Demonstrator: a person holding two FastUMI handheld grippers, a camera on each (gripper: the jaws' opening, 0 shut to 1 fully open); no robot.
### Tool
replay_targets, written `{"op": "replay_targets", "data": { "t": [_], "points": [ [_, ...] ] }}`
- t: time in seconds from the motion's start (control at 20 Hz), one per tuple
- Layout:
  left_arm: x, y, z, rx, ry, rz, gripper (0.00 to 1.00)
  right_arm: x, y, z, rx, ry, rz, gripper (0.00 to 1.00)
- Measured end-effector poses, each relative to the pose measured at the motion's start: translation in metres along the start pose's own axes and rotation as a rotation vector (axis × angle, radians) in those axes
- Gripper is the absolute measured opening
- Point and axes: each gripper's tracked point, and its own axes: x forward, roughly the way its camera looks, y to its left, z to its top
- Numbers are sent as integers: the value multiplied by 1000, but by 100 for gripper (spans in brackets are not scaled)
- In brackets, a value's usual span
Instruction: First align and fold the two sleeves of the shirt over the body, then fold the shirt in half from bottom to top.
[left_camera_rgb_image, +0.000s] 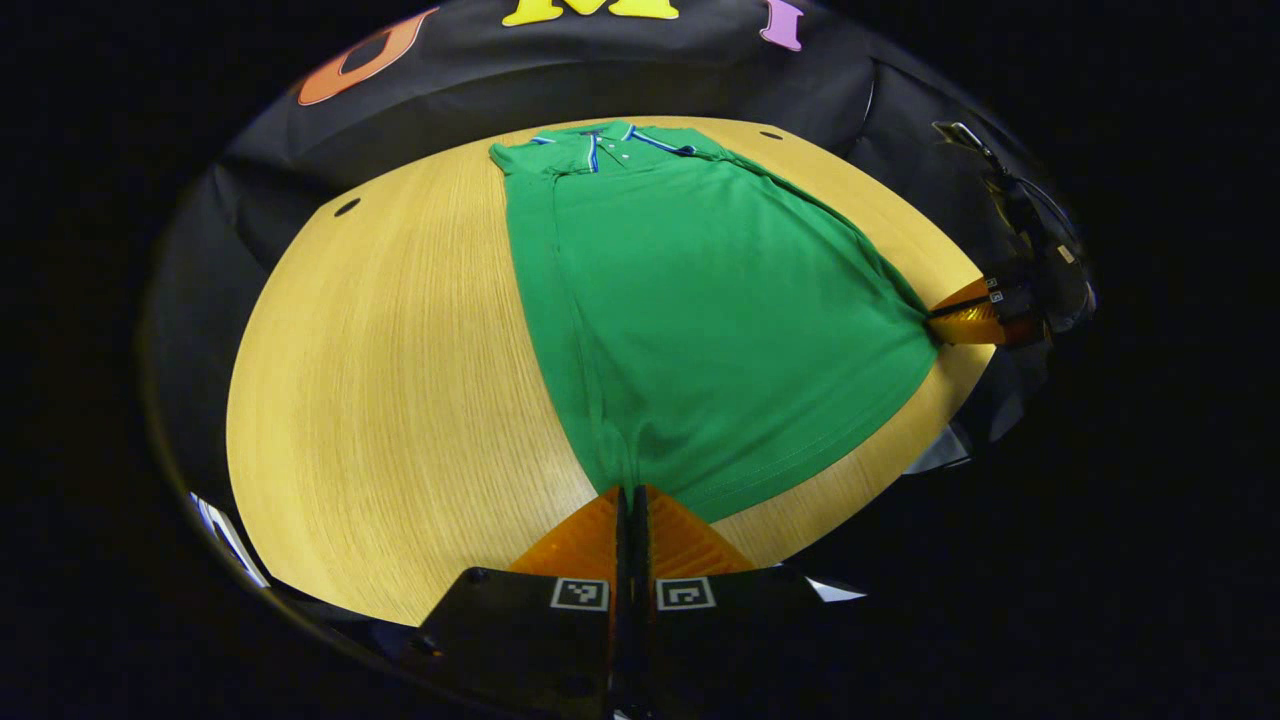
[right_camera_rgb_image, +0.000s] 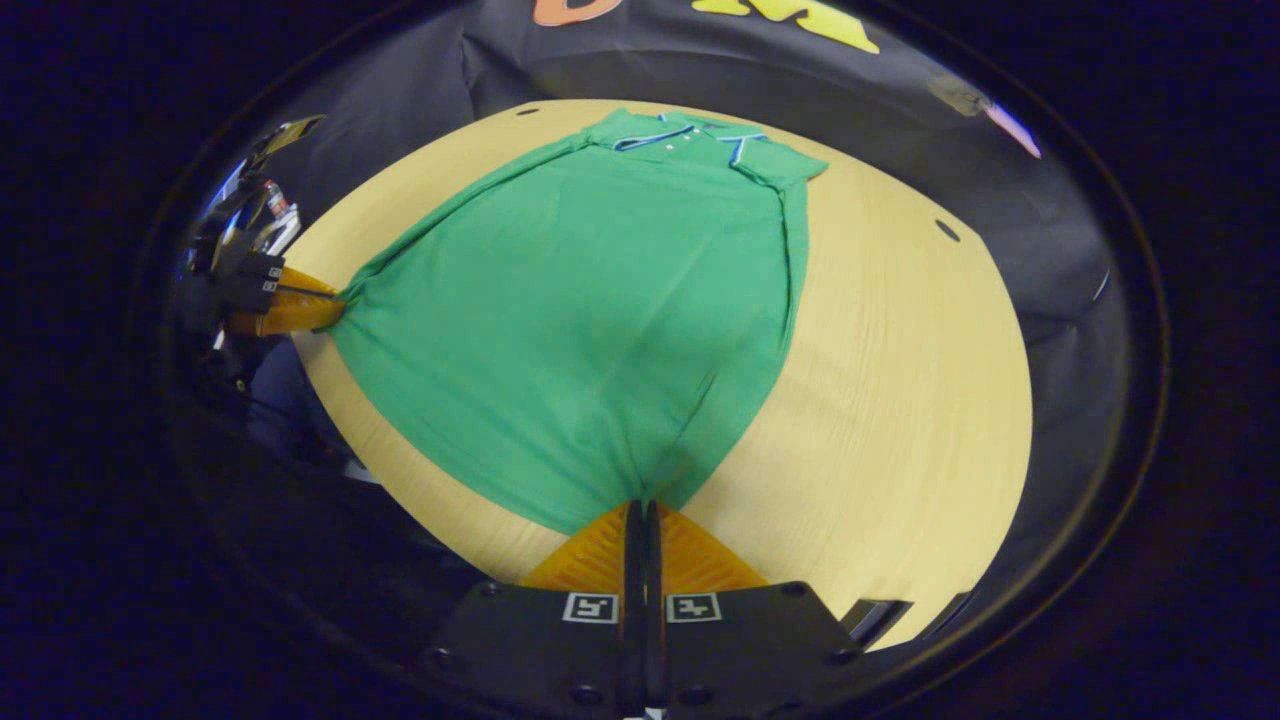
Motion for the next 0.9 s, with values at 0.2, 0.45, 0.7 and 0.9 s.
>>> {"op": "replay_targets", "data": {
  "t": [0.2,0.45,0.7,0.9],
  "points": [
    [-13,4,20,-105,-21,-48,3,-17,-6,29,130,-52,46,2],
    [-36,4,59,-100,-88,-93,4,-34,-18,65,245,-118,90,1],
    [-39,17,103,-79,-147,-85,4,-46,-32,103,288,-187,102,3],
    [-50,29,144,-64,-212,-83,3,-57,-43,135,302,-237,102,5]
  ]
}}
